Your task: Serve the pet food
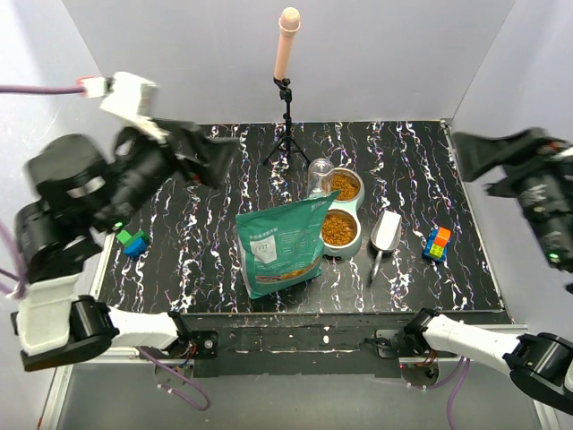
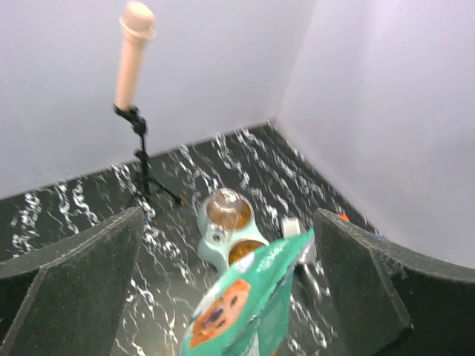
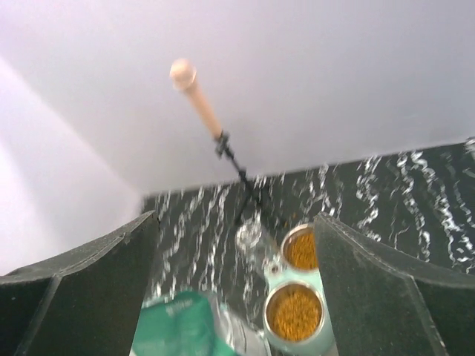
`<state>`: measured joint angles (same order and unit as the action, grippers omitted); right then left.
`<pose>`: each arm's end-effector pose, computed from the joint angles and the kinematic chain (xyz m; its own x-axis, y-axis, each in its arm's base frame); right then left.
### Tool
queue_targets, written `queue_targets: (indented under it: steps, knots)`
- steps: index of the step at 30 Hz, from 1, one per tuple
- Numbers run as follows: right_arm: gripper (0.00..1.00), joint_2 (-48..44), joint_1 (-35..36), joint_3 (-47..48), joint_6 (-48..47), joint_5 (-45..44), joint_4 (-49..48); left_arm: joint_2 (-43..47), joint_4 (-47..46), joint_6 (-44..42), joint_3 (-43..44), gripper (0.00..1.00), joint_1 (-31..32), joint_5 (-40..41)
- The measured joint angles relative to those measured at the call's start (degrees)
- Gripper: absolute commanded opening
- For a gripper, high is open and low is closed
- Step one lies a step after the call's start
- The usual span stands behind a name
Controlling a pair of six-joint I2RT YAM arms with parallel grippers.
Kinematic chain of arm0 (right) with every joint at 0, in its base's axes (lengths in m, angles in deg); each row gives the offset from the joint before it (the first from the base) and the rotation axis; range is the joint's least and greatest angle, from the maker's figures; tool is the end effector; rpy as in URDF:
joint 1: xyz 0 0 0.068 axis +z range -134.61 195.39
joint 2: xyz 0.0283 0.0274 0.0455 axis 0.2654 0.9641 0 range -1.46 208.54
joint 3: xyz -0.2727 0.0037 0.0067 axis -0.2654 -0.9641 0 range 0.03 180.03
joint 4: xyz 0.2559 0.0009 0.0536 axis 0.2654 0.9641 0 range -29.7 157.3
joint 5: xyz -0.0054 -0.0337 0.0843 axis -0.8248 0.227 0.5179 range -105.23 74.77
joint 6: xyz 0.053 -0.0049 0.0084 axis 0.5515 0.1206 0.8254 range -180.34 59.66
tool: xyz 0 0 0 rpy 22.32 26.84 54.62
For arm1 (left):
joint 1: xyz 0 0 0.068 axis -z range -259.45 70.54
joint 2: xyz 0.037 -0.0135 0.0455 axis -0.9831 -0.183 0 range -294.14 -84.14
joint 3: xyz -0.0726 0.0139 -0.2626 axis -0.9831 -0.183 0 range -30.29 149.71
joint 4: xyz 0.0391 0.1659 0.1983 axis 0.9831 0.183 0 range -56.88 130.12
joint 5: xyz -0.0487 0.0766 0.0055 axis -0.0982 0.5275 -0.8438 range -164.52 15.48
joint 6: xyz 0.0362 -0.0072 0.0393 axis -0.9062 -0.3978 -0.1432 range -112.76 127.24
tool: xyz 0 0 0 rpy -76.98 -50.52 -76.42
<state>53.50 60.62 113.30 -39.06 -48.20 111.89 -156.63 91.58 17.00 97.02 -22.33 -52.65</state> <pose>0.0485 0.0213 0.5818 -0.0013 0.4312 -0.9023 -0.2302 0.8779 0.4199 0.0869 -0.1101 0.5933 -0.1318 -0.0856 -0.9876 0.5635 0.8132 -0.1457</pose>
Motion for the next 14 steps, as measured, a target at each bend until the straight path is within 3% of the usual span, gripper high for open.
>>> queue_targets:
  steps: [4,14]
  knots:
    - [0.91,-0.90,-0.07,6.62,0.48,-7.91,0.59,6.16,-5.03,-2.34,-1.70,0.98,0.00,6.36]
    - [0.92,-2.19,-0.11,-2.12,3.08,-11.91,2.99,8.85,-6.19,-2.69,-2.95,0.98,0.00,12.28]
